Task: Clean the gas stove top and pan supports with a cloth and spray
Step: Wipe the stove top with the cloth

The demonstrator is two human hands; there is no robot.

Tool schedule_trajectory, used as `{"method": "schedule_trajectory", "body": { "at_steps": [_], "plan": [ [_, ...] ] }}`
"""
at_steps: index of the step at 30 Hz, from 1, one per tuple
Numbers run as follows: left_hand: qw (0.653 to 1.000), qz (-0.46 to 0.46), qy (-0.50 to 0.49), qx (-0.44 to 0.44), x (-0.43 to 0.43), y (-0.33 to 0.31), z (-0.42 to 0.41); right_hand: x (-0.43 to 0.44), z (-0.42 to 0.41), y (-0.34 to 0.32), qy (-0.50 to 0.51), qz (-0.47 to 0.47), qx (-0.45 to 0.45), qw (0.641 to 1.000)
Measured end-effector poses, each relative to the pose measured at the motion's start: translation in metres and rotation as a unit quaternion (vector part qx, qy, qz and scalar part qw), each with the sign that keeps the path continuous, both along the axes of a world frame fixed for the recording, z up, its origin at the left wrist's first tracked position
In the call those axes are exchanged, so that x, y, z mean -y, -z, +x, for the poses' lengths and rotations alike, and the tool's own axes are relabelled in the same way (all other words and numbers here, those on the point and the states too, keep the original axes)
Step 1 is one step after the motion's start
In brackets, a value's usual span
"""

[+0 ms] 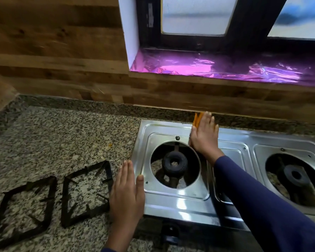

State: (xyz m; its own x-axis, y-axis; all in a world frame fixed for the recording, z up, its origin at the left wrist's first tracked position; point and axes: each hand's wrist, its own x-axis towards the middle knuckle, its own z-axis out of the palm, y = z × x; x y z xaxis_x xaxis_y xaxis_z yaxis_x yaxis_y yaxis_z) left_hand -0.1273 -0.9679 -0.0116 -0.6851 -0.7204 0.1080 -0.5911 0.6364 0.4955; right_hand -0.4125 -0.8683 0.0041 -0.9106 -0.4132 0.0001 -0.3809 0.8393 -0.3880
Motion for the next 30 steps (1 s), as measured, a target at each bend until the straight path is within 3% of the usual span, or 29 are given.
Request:
{"method": "schedule_trajectory", "body": {
  "at_steps": [3,11,15,18,27,30],
  "plan": [
    [1.0,0.002,0.002,0.0,0.0,0.0,0.0,0.017,0.003,-0.003,0.008,0.007,0.018,1.0],
    [1.0,0.013,0.002,0.006,-0.002,-0.005,-0.001,0.117,0.073,-0.016,-0.267,0.029,0.003,0.963],
    [1.0,0.009,0.0,0.005,-0.003,-0.008,-0.001,0.122,0.073,-0.016,-0.331,0.056,-0.001,0.942],
    [1.0,0.013,0.003,-0.008,-0.003,-0.008,0.0,0.102,0.052,-0.016,-0.297,0.074,-0.001,0.952],
    [0.999,0.028,0.006,-0.03,-0.002,-0.006,0.001,-0.033,-0.007,-0.003,-0.034,0.07,0.011,0.997],
    [0.995,0.064,0.004,-0.076,-0.001,-0.009,0.002,-0.026,-0.005,-0.006,-0.017,0.086,0.033,0.996]
  ]
}}
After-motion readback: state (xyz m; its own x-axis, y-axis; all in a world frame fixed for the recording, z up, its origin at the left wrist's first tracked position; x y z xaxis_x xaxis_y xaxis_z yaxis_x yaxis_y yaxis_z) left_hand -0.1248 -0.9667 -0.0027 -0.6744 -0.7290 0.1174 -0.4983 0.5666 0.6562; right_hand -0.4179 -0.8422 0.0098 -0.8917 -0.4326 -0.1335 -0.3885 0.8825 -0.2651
